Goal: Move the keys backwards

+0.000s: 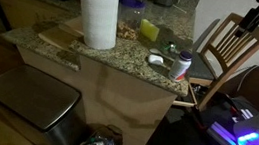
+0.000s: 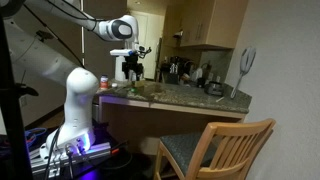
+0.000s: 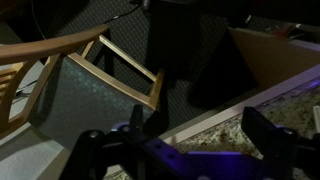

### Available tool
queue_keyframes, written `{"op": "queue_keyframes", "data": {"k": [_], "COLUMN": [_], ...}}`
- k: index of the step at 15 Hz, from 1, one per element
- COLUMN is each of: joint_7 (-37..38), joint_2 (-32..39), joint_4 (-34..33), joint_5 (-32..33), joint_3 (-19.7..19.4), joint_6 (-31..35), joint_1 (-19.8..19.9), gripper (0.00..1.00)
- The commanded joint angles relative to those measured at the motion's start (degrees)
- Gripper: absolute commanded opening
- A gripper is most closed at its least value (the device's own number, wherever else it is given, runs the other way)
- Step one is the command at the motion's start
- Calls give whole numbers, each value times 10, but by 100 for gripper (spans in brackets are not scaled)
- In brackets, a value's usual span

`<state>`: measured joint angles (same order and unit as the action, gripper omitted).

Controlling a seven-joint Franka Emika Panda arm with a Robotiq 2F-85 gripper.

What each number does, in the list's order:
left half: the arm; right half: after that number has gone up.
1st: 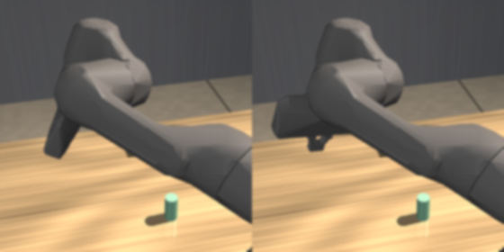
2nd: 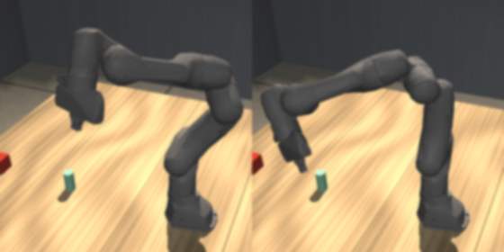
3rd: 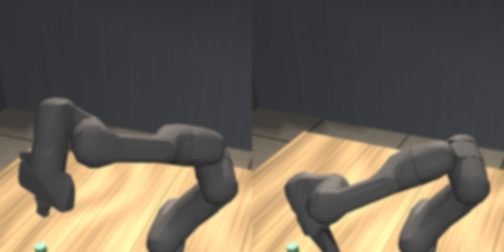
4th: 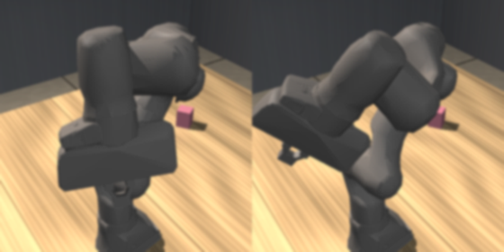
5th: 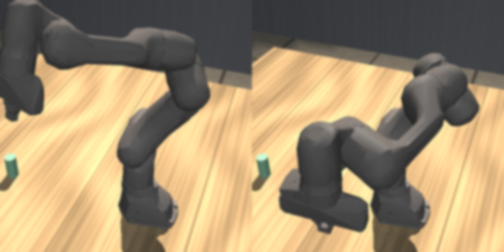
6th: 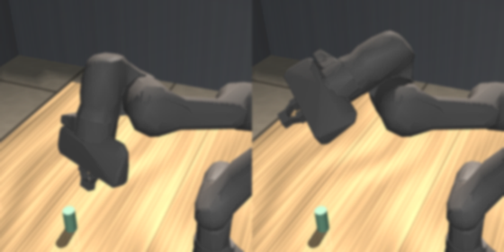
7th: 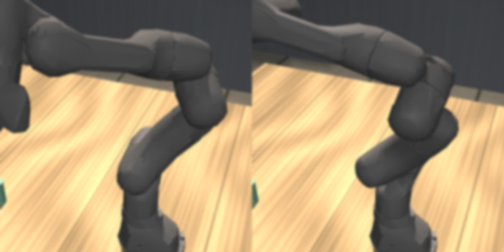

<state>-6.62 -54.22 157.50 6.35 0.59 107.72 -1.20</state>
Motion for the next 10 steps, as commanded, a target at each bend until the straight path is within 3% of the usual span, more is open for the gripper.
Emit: {"op": "queue_keyframes", "data": {"k": [1,3,5,10], "joint_7": [3,-6,-59,-126], "joint_2": [0,3,4,-4], "joint_4": [-1,-5,-12,-5], "joint_5": [3,0,-2,-2], "joint_3": [-3,-7,-26,-50], "joint_6": [-2,-16,-50,-37], "joint_1": [-4,-8,-28,-56], "gripper": [100,100,100,100]}}
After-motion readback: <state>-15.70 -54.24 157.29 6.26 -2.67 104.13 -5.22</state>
